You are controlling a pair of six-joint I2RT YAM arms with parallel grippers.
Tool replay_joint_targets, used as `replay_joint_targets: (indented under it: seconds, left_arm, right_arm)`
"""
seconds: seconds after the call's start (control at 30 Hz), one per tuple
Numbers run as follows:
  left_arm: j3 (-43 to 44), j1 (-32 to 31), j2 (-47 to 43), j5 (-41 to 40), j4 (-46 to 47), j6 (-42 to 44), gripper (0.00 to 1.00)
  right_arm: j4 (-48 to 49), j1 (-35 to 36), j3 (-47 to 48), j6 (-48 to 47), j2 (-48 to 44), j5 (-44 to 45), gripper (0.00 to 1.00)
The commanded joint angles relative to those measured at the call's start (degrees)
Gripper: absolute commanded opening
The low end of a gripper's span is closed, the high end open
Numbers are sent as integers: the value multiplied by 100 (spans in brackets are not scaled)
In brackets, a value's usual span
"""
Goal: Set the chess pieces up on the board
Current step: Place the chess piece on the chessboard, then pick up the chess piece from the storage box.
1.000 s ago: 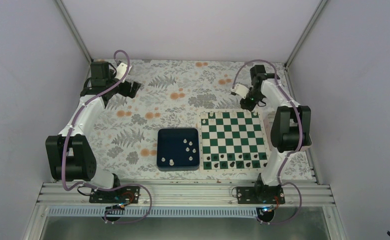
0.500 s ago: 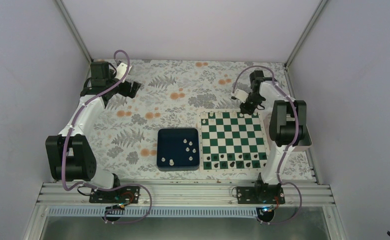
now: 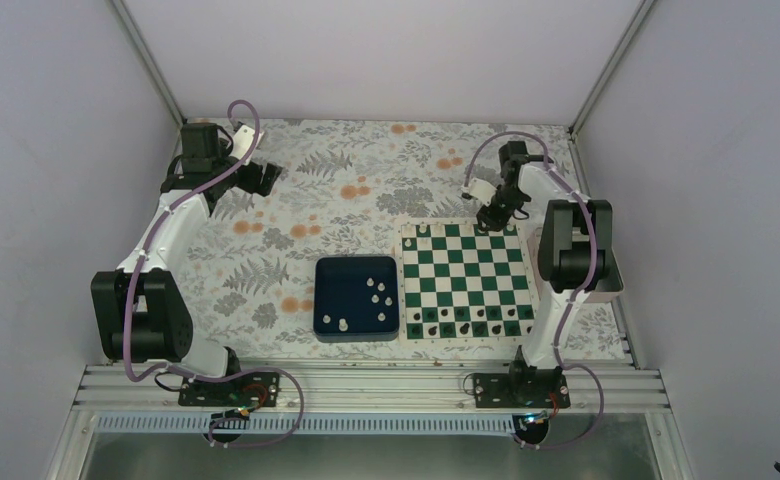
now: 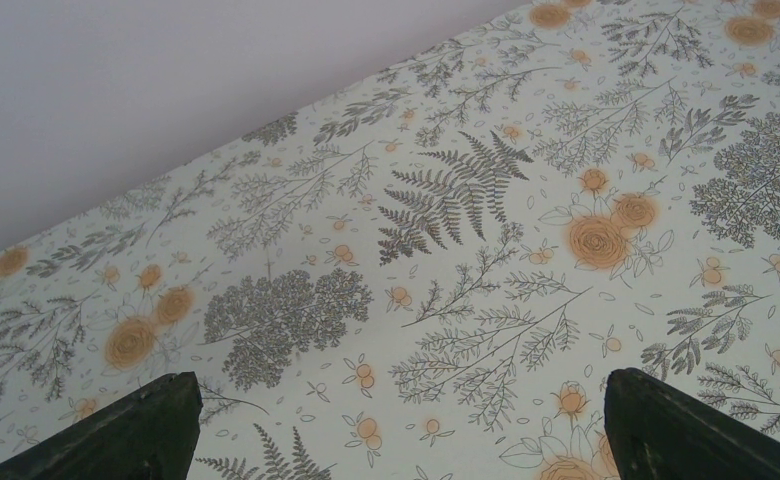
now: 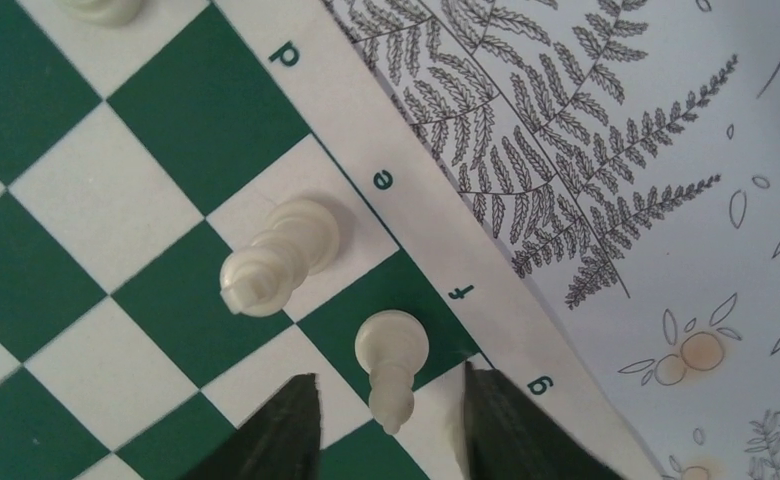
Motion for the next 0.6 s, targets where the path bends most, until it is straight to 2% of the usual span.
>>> replay_joint_targets:
  seconds: [0.0,0.23,0.43,0.57]
  left_arm:
    - [-3,33,-40,32,51,57,100]
    - [15,35,-12,46,60,48,100]
    - [34,33,-31,52,49,47,100]
    - [17,38,-38,37,48,42,100]
  right_arm:
    - [77,-59,68,6,-236,99,47]
    - [-370,294,849,115,-1188,196,54]
    - [-833,1711,1142,253,-1615,581,55]
    - [-983,2735,1168,496,-1522,786,56]
